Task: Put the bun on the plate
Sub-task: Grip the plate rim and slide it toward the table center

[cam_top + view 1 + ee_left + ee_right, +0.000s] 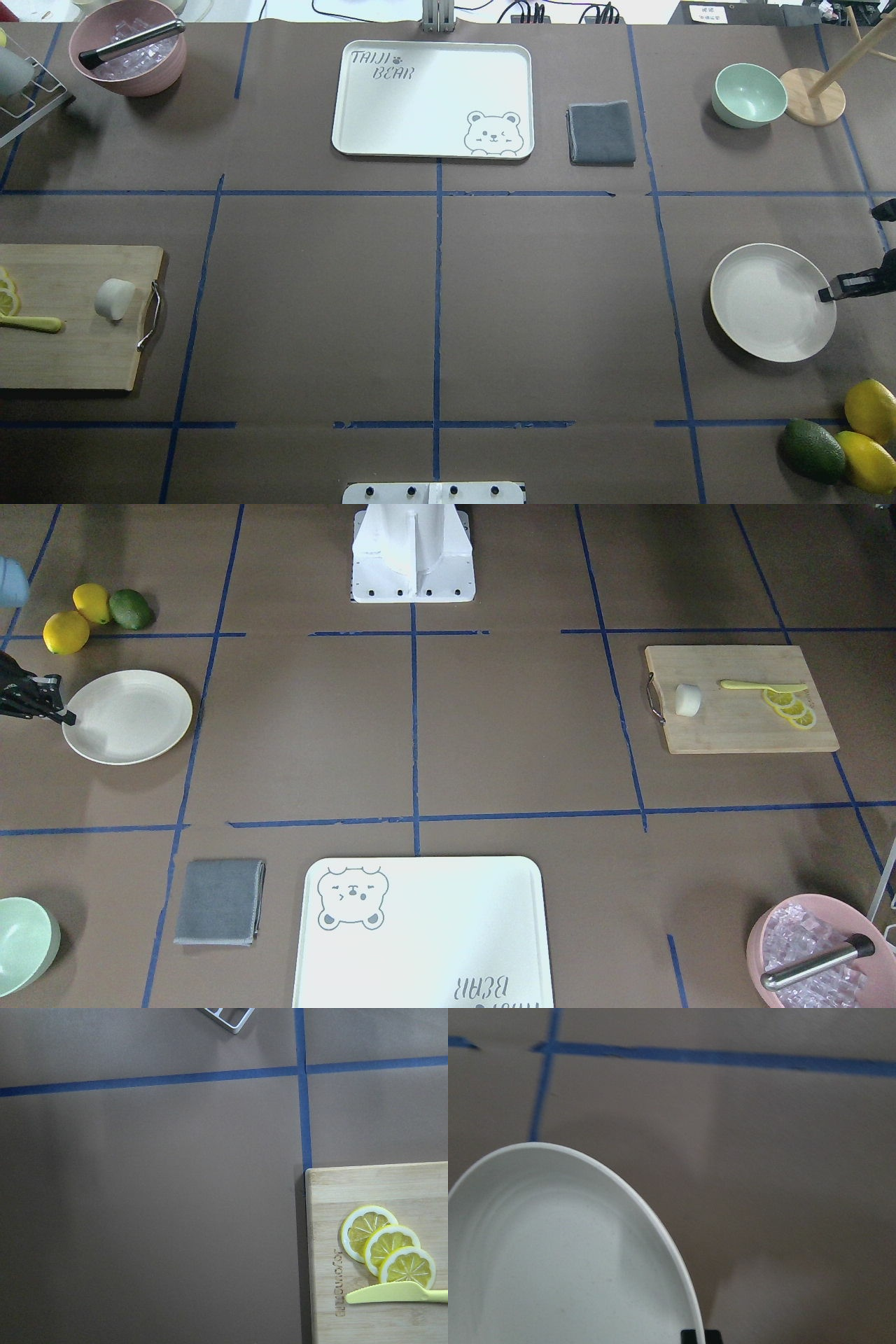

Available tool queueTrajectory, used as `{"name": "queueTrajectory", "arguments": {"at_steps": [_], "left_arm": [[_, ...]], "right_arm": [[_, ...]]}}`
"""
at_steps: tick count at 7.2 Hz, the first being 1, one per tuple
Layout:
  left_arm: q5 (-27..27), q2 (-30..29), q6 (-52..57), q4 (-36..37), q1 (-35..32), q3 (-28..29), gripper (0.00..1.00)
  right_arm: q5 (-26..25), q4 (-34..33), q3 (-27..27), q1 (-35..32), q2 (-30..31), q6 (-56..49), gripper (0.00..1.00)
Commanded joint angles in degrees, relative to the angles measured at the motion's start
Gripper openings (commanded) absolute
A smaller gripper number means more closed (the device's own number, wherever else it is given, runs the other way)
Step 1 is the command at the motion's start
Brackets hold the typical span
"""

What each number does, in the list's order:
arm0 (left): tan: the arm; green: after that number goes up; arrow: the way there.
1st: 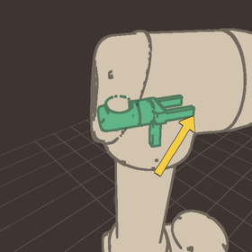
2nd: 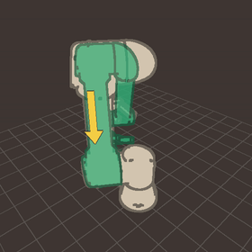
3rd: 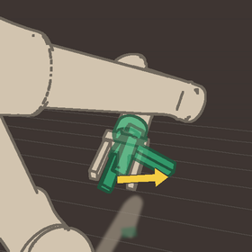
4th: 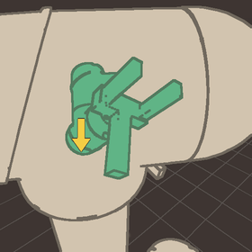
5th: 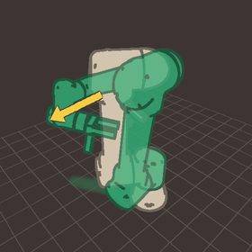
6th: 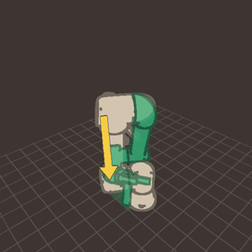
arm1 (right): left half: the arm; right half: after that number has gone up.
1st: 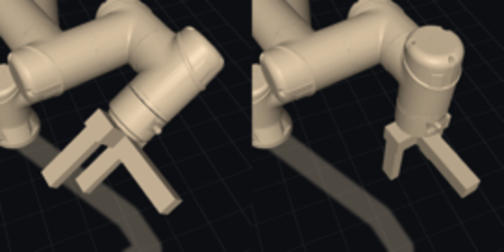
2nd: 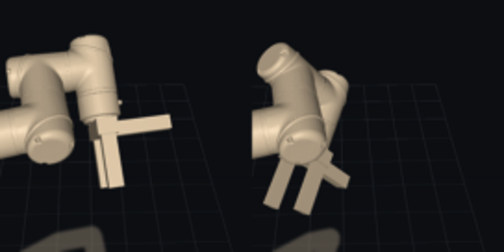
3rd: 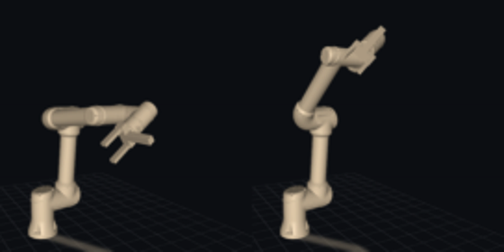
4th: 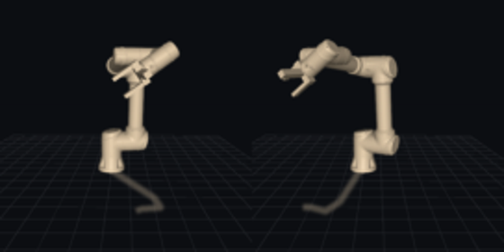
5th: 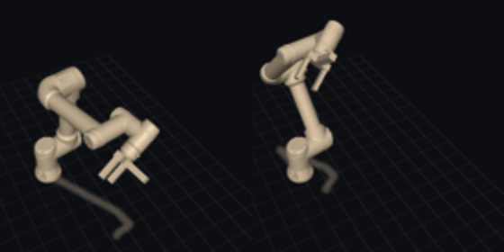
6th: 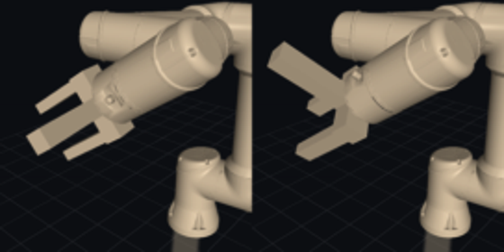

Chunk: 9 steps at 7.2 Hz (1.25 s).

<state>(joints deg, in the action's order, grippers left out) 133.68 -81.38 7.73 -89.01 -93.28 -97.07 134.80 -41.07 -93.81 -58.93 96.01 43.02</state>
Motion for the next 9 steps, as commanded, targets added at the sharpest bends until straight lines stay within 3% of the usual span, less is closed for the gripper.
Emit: {"name": "queueTrajectory", "arguments": {"at_steps": [1, 3, 5, 6, 8, 9], "left_arm": [[0.00, 0.00, 0.00, 0.15, 0.03, 0.04, 1.00], [0.00, 0.00, 0.00, 0.15, 0.03, 0.04, 1.00], [0.00, 0.00, 0.00, 0.15, 0.12, 0.04, 1.00], [0.00, 0.00, 0.00, 0.15, 0.29, 0.04, 1.00], [0.09, 0.00, 0.00, 0.07, 0.91, 0.04, 1.00], [0.17, 0.00, 0.00, 0.07, 0.99, -0.05, 1.00]], "right_arm": [[0.82, -0.33, -0.68, 5.18, -10.54, 13.28, 0.00], [-7.66, -1.46, -0.15, 16.85, -21.88, 33.19, 0.03], [-18.82, -19.04, -0.33, 24.69, -33.90, 42.73, 0.01], [-22.44, -24.71, -0.06, 27.87, -37.53, 43.89, 0.02], [-25.20, -25.29, 0.11, 30.36, -37.39, 44.69, 0.07], [-25.29, -25.38, 0.20, 30.36, -36.96, 44.26, 0.51]]}}
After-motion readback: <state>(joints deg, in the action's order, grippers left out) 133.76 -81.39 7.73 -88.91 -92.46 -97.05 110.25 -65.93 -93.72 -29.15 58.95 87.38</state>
